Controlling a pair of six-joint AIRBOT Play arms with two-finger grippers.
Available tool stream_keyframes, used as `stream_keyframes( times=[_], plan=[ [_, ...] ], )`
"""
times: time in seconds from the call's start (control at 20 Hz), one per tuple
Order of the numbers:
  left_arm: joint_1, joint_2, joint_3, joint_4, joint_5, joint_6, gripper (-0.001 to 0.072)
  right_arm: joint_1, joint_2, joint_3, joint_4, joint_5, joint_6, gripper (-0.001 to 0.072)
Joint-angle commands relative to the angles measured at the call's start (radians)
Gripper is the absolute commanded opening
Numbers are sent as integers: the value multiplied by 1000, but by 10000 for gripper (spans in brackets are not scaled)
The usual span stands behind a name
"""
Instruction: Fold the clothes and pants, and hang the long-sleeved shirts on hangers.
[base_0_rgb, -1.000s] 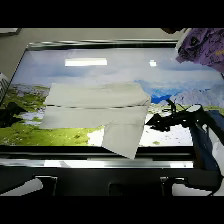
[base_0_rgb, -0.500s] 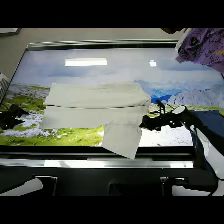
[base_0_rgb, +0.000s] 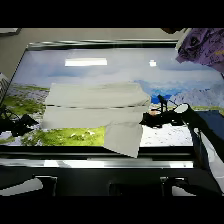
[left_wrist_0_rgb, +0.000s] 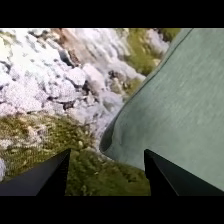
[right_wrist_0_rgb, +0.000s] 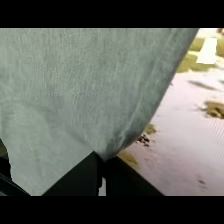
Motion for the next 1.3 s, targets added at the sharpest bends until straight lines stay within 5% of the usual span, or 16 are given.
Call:
stream_keyframes(
  times=[0.0,0.3,0.35,0.45,0.5,0.75,1.0,1.25],
  plan=[
    [0,-60,-19,-62,16,49,537,1,48,1,-2,0,31,31],
    [-45,-135,-18,-127,45,81,502,1,119,1,-1,5,49,31],
    [-57,-143,-18,-128,45,81,432,1,133,1,-1,6,54,30],
    [-85,-145,-16,-130,37,82,109,1,162,1,-5,5,66,30],
    [-95,-143,-12,-139,27,84,18,1,175,3,-14,2,78,30],
    [-146,-61,82,-235,-47,89,13,1,202,135,-72,14,82,30],
    [-230,146,505,-225,-55,-20,12,1,202,687,-356,97,163,30],
    [-235,371,961,70,-61,-231,13,1,289,1219,-604,203,216,30]
  ],
)
